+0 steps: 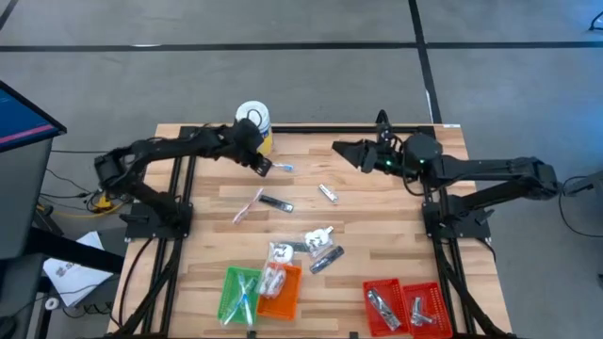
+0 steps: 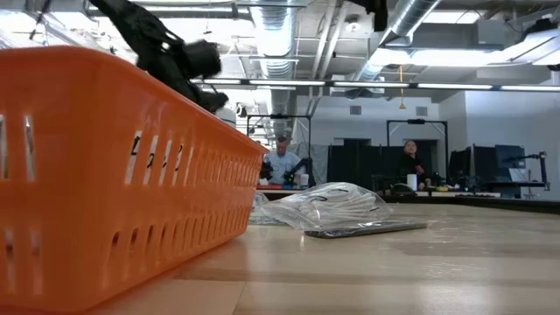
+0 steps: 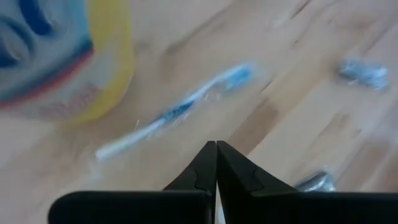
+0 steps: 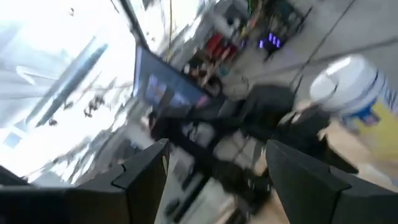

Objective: Pick & Place Travel size toiletries
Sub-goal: Put the silver nail cutter into the right red basket

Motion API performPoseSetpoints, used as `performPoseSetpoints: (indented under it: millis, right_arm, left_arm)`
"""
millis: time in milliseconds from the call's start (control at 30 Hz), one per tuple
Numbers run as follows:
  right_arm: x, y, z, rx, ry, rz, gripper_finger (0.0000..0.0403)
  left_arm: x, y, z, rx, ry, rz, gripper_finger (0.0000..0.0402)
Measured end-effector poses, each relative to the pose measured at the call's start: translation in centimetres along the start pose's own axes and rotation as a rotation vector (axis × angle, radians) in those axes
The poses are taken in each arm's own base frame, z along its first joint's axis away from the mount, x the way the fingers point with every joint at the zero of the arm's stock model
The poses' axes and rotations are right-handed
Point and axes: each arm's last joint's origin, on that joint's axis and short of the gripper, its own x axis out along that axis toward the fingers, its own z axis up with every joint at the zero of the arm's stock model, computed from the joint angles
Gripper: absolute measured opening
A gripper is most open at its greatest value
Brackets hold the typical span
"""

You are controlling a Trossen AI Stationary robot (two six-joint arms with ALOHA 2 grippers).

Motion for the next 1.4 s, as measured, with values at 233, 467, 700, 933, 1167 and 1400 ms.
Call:
performPoseSetpoints:
  millis: [233, 467, 700, 933, 1167, 1400]
  right_arm:
    - [1.0, -5.1, 0.5, 0.069, 0.362, -0.105, 0.0260]
    - [0.4, -5.2, 0.8, 0.026, 0.685, 0.193, 0.0260]
    - [-0.6, -2.8, -1.1, 0.083, 0.910, 0.398, 0.0260]
    - [0.4, -5.5, -2.8, 0.098, 0.905, 0.103, 0.0260]
    - [1.1, -10.8, -4.6, 0.068, 0.901, -0.387, 0.0259]
    - [2.6, -13.9, -6.5, -0.006, 0.907, -0.580, 0.0223]
  left_arm:
    - [2.1, -5.7, 1.2, 0.275, 0.110, -0.014, 0.0001]
    - [1.1, -8.7, 2.0, 0.326, 0.018, -0.082, 0.0002]
    - [0.5, -9.4, 1.7, 0.288, 0.013, -0.118, 0.0002]
    - [0.4, -9.6, 1.8, 0.261, -0.001, -0.126, 0.0002]
    - [0.4, -9.8, 1.7, 0.259, 0.005, -0.153, 0.0002]
    - [0.3, -11.0, 1.0, 0.247, 0.018, -0.174, 0.0002]
